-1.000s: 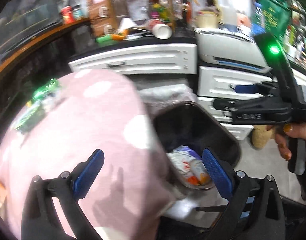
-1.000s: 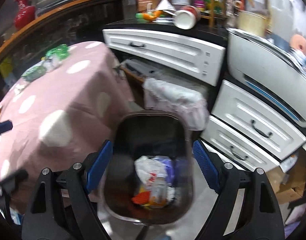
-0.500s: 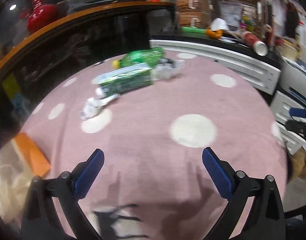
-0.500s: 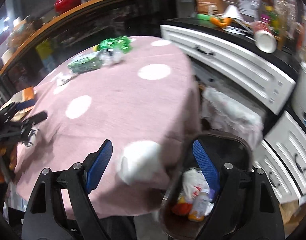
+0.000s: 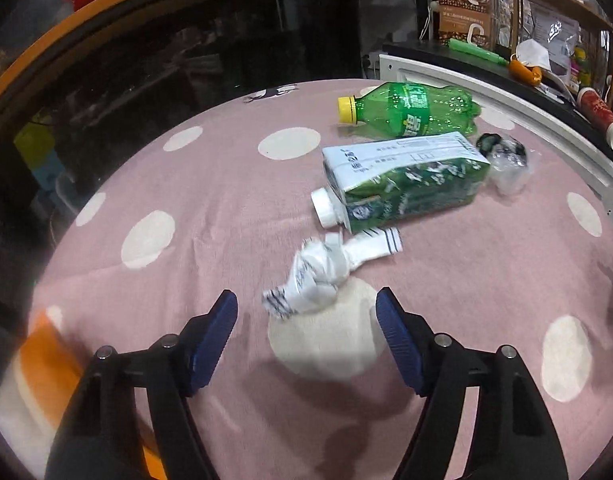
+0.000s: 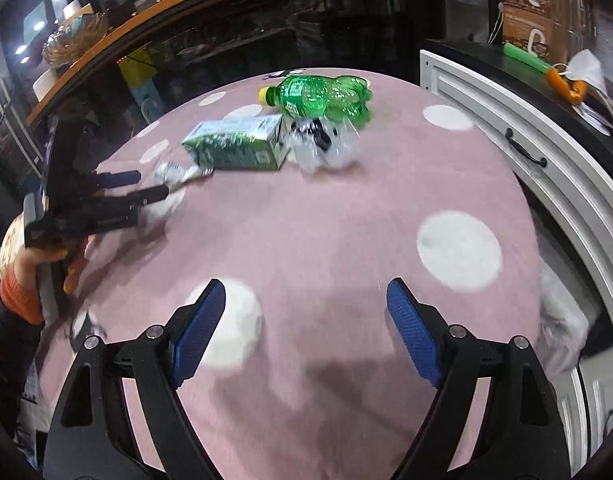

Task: Collect trash
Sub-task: 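Grasp the crumpled white wrapper with the left gripper while the right gripper grasps the clear plastic bag, then carry the clear bag to the bin and open the right gripper while the left gripper carries the wrapper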

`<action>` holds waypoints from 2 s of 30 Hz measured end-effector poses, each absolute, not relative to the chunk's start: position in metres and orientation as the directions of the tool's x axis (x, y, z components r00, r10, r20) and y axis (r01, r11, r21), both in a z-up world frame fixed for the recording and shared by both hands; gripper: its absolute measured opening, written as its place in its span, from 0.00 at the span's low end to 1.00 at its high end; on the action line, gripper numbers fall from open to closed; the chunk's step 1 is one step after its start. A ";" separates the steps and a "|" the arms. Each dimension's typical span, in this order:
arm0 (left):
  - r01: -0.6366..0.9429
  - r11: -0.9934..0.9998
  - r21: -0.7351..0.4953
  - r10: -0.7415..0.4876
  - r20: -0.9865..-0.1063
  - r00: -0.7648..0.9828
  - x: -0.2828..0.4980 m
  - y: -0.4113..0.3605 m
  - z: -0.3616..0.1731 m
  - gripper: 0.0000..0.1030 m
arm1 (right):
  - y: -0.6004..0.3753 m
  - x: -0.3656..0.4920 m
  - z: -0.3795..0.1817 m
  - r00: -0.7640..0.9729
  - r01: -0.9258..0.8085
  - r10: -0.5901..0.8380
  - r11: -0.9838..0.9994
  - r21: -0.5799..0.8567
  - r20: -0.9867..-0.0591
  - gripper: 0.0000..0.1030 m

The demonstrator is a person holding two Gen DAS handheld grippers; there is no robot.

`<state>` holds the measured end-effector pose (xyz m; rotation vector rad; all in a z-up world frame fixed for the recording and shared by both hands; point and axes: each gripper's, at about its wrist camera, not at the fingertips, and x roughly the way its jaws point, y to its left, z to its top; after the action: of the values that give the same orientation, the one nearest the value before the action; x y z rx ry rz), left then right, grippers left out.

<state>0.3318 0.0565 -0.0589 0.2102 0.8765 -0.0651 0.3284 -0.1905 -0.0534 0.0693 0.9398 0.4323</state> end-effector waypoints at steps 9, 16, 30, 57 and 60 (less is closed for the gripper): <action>0.211 0.965 0.153 -0.005 -0.798 0.602 0.357 0.053 -0.070 0.66 | -0.150 0.423 -0.061 0.483 -0.369 0.368 0.908 0.197 -0.795 0.75; 0.221 0.966 0.135 -0.030 -0.789 0.613 0.351 0.047 -0.069 0.32 | -0.140 0.450 -0.073 0.477 -0.376 0.317 0.917 0.136 -0.820 0.07; 0.163 0.983 0.080 -0.052 -0.737 0.674 0.331 0.055 -0.051 0.26 | -0.149 0.437 -0.057 0.576 -0.356 0.257 0.933 0.045 -0.776 0.71; 0.214 0.977 -0.007 -0.160 -0.688 0.707 0.243 0.031 -0.033 0.26 | -0.175 0.346 -0.032 0.603 -0.316 0.341 0.932 0.177 -0.721 0.43; 0.233 0.972 -0.013 -0.178 -0.685 0.706 0.225 0.019 -0.033 0.26 | -0.188 0.313 -0.029 0.621 -0.318 0.341 0.933 0.171 -0.706 0.43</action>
<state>0.2249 0.0188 -0.0334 0.0768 0.7527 -0.2285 0.3131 -0.1880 -0.0289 0.0309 0.8177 0.3787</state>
